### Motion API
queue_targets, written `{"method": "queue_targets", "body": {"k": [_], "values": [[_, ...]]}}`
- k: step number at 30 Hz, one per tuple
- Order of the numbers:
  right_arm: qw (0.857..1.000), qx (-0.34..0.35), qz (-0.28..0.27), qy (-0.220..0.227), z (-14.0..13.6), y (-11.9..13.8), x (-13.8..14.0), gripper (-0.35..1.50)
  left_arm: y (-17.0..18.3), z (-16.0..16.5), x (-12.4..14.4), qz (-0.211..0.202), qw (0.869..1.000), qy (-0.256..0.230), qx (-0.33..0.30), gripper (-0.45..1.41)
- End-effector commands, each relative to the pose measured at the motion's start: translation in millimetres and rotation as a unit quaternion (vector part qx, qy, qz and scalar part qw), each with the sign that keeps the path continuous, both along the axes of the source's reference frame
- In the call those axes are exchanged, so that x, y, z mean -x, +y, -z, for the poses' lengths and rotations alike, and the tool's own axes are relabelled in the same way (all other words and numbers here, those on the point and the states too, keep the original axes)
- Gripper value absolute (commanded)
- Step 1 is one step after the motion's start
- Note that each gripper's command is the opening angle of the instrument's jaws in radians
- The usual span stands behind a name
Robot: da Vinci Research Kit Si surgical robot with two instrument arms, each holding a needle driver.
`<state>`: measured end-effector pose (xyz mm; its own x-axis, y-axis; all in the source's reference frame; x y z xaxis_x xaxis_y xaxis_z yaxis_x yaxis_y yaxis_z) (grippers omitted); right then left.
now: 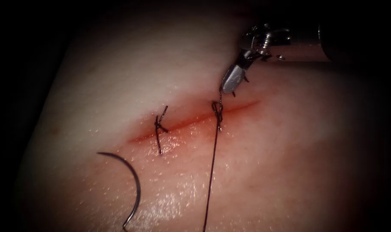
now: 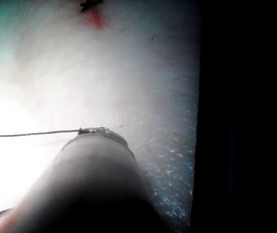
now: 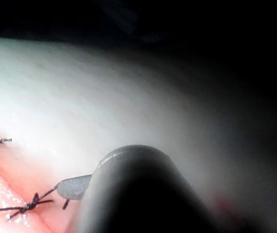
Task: Wound Closure
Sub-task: Tighten thread by pulling tail through loop and upward with right hand and downward with left grasper
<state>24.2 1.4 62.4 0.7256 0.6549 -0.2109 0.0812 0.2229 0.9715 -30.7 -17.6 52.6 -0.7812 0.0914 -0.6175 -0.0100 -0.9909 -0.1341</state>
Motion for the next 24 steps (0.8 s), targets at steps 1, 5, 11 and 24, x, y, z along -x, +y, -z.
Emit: {"method": "queue_targets", "body": {"k": [1, 5, 11, 24], "values": [[1.000, 0.003, -0.004, -0.001, -0.7, 1.0, -1.1, -0.35, -0.5, -0.7, 0.8, -0.009, 1.000, 0.000, -0.005, -0.45], [1.000, 0.006, -0.009, -0.005, -1.0, 1.1, -1.4, -0.35, -2.7, -0.6, 1.3, -0.062, 0.997, -0.014, -0.038, -0.45], [0.999, 0.017, -0.028, -0.015, -1.4, 1.6, -1.4, -0.35, -5.5, 0.0, 2.2, -0.129, 0.986, -0.052, -0.092, -0.45], [0.992, 0.092, -0.064, -0.052, -3.8, 1.3, -1.7, -0.35, -6.5, -0.7, 3.6, -0.162, 0.975, -0.072, -0.134, -0.45]]}}
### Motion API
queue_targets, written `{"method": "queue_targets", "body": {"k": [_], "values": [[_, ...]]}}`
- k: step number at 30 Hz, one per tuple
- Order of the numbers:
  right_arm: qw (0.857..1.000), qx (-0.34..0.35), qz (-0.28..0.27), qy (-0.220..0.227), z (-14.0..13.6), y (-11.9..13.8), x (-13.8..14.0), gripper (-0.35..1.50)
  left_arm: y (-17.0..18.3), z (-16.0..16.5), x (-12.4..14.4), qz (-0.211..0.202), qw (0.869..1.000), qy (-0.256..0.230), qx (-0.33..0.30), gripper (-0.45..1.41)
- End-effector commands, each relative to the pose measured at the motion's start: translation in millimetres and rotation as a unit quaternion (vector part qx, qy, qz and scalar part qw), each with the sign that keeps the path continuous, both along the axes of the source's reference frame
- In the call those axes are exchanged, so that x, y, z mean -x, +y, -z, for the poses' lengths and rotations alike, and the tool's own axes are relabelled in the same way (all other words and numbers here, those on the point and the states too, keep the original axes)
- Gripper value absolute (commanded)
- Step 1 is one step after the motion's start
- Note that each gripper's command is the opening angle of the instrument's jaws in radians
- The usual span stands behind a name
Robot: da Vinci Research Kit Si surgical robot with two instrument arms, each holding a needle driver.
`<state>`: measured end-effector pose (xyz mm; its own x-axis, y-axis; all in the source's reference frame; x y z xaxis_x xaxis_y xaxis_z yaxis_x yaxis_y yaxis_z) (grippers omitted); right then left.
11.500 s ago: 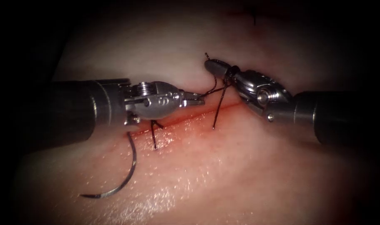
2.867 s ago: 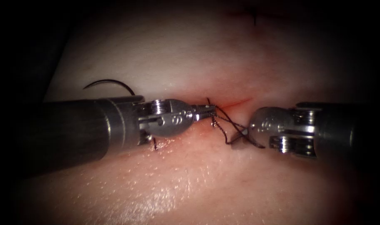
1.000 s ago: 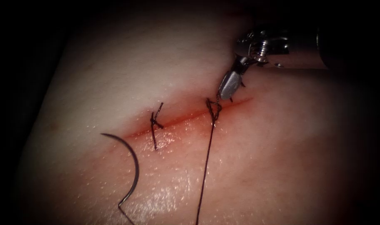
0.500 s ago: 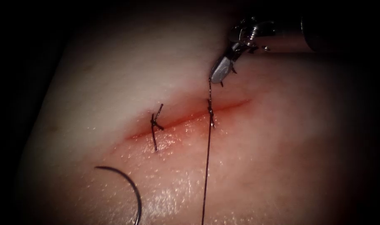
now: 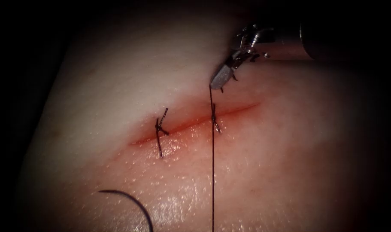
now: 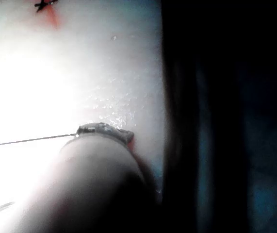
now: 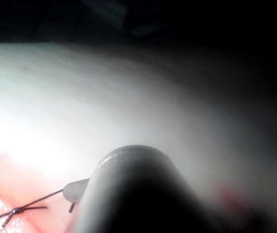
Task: Wound Closure
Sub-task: Tighten thread by pulling tail through loop and upward with right hand and downward with left grasper
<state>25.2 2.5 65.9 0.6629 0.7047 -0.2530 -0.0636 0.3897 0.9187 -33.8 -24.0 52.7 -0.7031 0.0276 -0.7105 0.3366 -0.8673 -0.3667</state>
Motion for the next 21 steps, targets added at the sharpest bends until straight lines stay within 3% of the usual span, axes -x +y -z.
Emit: {"method": "queue_targets", "body": {"k": [1, 6, 10, 12, 19, 21], "values": [[1.000, 0.008, -0.002, 0.001, -0.2, 0.1, -0.7, -0.35, -0.1, -0.6, 0.6, 0.001, 1.000, 0.002, 0.004, -0.45], [0.999, 0.031, -0.014, -0.003, 0.6, -0.1, -0.4, -0.35, 0.3, -0.5, 0.8, 0.000, 1.000, 0.004, 0.006, -0.45], [0.996, 0.048, -0.078, 0.020, 1.4, 0.5, -0.7, -0.35, 2.3, 0.0, 0.8, 0.032, 0.999, 0.011, 0.033, -0.45], [0.991, 0.089, -0.094, 0.038, 2.0, 0.7, -0.7, 0.74, 4.5, 0.8, 0.6, 0.066, 0.996, 0.021, 0.056, -0.45], [0.983, 0.131, -0.124, 0.016, 4.1, 1.3, 0.8, 1.10, 12.4, 4.2, -0.9, 0.101, 0.985, 0.037, 0.136, -0.45], [0.981, 0.123, -0.148, 0.014, 4.4, 2.1, 1.7, 1.00, 14.4, 4.9, -1.5, 0.107, 0.981, 0.041, 0.154, -0.45]]}}
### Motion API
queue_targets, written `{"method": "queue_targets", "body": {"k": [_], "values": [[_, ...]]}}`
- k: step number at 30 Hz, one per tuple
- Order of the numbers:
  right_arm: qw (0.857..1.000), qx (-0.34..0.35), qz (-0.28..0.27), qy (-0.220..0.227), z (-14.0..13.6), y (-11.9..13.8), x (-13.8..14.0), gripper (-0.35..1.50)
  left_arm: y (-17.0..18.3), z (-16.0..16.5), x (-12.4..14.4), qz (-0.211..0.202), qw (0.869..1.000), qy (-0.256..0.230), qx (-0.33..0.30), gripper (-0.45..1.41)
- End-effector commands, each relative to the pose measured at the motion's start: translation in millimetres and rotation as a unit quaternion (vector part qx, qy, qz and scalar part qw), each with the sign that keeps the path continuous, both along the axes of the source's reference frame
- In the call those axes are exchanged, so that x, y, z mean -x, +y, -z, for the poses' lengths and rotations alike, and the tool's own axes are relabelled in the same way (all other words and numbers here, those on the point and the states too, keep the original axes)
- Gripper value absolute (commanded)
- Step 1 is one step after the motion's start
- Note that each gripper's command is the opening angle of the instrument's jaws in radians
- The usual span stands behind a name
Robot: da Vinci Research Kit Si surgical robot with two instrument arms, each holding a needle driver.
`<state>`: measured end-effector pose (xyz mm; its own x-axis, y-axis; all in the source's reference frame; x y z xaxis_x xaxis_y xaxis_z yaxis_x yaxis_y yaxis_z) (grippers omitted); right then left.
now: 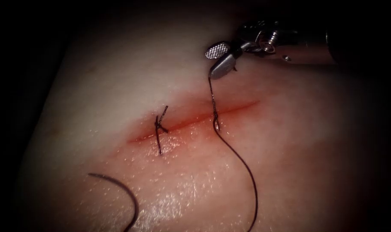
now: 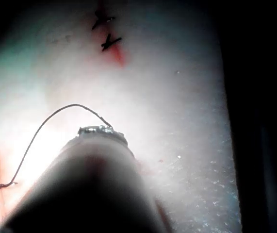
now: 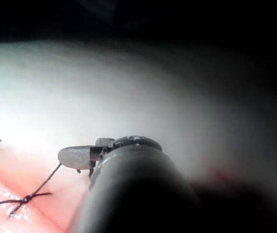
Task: Wound Closure
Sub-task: Wrap suture once counter-clockwise around right gripper
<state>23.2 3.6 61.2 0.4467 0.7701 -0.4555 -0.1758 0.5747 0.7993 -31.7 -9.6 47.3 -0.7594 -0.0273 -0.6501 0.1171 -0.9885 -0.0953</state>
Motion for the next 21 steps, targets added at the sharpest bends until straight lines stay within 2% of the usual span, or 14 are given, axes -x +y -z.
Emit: {"method": "queue_targets", "body": {"k": [1, 2, 5, 7, 8, 11, 14, 17, 21], "values": [[1.000, -0.005, -0.023, 0.004, -0.1, 1.4, 0.2, 1.13, 0.8, -0.3, 0.3, 0.001, 1.000, 0.004, 0.009, -0.45], [0.999, -0.010, -0.042, 0.006, 0.0, 1.9, 0.7, 1.33, 1.6, -0.2, 0.0, 0.003, 1.000, 0.012, 0.017, -0.45], [0.995, -0.003, -0.095, 0.029, 0.4, 2.0, 1.6, 1.45, 3.9, 0.1, -0.8, 0.011, 0.999, 0.020, 0.038, -0.45], [0.990, 0.003, -0.131, 0.044, 0.7, 1.6, 1.9, 1.47, 5.7, 0.1, -1.4, 0.016, 0.999, 0.019, 0.046, -0.45], [0.988, 0.032, -0.139, 0.054, 0.8, 1.5, 2.0, 1.33, 6.5, 0.1, -1.7, 0.019, 0.998, 0.023, 0.050, -0.45], [0.983, 0.093, -0.146, 0.057, 1.1, 2.3, 2.6, 1.18, 9.1, 0.1, -2.3, 0.027, 0.997, 0.027, 0.064, -0.45], [0.982, 0.124, -0.134, 0.056, 1.3, 3.5, 3.5, 1.21, 11.3, 0.4, -2.7, 0.031, 0.997, 0.027, 0.072, -0.45], [0.981, 0.134, -0.109, 0.087, 1.6, 4.1, 4.0, 1.18, 13.2, 0.7, -2.8, 0.040, 0.996, 0.020, 0.075, -0.45], [0.979, 0.134, -0.089, 0.123, 2.3, 2.5, 3.4, 1.11, 15.7, 0.7, -2.9, 0.043, 0.996, 0.015, 0.076, -0.45]]}}
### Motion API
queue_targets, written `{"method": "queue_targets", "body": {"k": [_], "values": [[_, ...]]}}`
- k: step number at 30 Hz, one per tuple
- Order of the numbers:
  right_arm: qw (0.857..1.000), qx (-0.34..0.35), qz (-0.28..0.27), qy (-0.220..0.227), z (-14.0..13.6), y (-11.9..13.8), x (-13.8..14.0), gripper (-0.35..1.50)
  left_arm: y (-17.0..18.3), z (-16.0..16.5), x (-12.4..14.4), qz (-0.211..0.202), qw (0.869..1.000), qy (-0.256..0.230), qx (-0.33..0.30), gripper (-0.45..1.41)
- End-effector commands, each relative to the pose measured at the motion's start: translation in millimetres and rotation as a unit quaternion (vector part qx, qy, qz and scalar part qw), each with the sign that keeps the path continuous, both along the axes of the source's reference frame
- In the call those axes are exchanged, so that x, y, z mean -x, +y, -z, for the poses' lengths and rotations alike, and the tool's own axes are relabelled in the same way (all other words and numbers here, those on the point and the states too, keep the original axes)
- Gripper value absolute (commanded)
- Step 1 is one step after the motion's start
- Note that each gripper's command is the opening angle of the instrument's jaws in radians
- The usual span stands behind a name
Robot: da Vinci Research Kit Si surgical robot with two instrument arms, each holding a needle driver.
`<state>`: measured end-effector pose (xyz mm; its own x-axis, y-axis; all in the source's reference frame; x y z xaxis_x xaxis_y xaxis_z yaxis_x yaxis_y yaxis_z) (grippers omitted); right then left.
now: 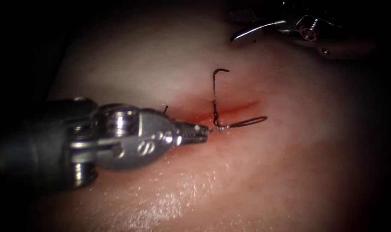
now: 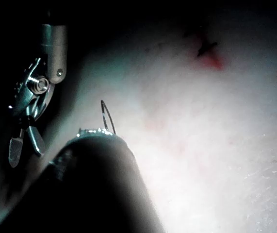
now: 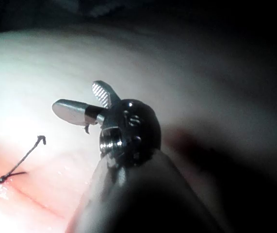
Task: Wound Closure
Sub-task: Wrap suture once counter-clockwise around right gripper
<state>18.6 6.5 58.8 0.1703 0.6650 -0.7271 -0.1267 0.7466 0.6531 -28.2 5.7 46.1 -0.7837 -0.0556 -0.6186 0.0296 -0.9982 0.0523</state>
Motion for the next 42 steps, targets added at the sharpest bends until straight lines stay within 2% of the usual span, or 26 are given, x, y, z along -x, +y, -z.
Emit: {"method": "queue_targets", "body": {"k": [1, 2, 3, 4, 5, 6, 9, 12, 15, 17, 22, 27, 34, 39, 42], "values": [[1.000, 0.001, 0.010, 0.012, 0.0, -1.1, -1.4, 1.11, 1.2, -0.6, 0.6, 0.003, 1.000, -0.004, 0.002, -0.45], [1.000, 0.002, 0.017, 0.016, 0.2, -1.8, -1.7, 1.08, 1.7, -0.7, 0.7, 0.004, 1.000, -0.003, 0.003, -0.45], [1.000, 0.007, 0.022, 0.020, 0.5, -2.9, -2.0, 0.76, 2.3, -0.9, 0.7, 0.004, 1.000, -0.005, 0.003, -0.45], [0.999, 0.009, 0.024, 0.023, 0.8, -3.6, -2.3, 0.36, 2.8, -1.1, 0.7, 0.005, 1.000, -0.008, 0.004, -0.45], [0.999, 0.011, 0.026, 0.025, 1.1, -4.2, -2.5, 0.09, 3.6, -1.6, 0.5, 0.005, 1.000, -0.009, 0.005, -0.45], [0.999, 0.011, 0.032, 0.030, 1.4, -4.8, -2.8, -0.35, 4.1, -2.1, 0.4, 0.006, 1.000, -0.010, 0.006, -0.45], [0.997, 0.011, 0.054, 0.062, 2.1, -5.6, -3.5, -0.35, 5.3, -3.9, -0.1, 0.007, 1.000, -0.010, 0.006, -0.45], [0.994, 0.013, 0.078, 0.071, 2.4, -6.2, -3.9, -0.35, 5.9, -5.7, -0.5, 0.006, 1.000, -0.010, 0.009, -0.45], [0.989, 0.017, 0.118, 0.084, 2.3, -7.5, -4.1, -0.35, 6.3, -7.0, -0.8, 0.006, 1.000, -0.010, 0.013, -0.45], [0.983, 0.028, 0.145, 0.109, 1.9, -9.1, -4.2, -0.35, 6.9, -8.0, -1.0, 0.016, 1.000, -0.012, 0.012, -0.45], [0.977, 0.013, 0.156, 0.146, 2.0, -10.3, -3.9, -0.35, 7.7, -9.3, -1.1, 0.030, 0.999, -0.016, 0.018, -0.45], [0.970, -0.012, 0.109, 0.218, 2.7, -10.7, -3.2, -0.35, 8.0, -11.0, -1.3, 0.042, 0.999, -0.018, 0.023, -0.45], [0.960, -0.045, -0.003, 0.277, 3.8, -10.8, -3.4, -0.35, 5.6, -13.6, -0.8, 0.058, 0.998, -0.012, 0.033, -0.45], [0.955, -0.064, -0.062, 0.282, 4.1, -10.8, -4.0, -0.35, 3.3, -15.0, -0.3, 0.067, 0.997, -0.010, 0.034, -0.45], [0.960, -0.063, -0.099, 0.253, 4.2, -11.0, -4.6, -0.35, 1.8, -15.6, 0.5, 0.068, 0.997, -0.011, 0.032, -0.45]]}}
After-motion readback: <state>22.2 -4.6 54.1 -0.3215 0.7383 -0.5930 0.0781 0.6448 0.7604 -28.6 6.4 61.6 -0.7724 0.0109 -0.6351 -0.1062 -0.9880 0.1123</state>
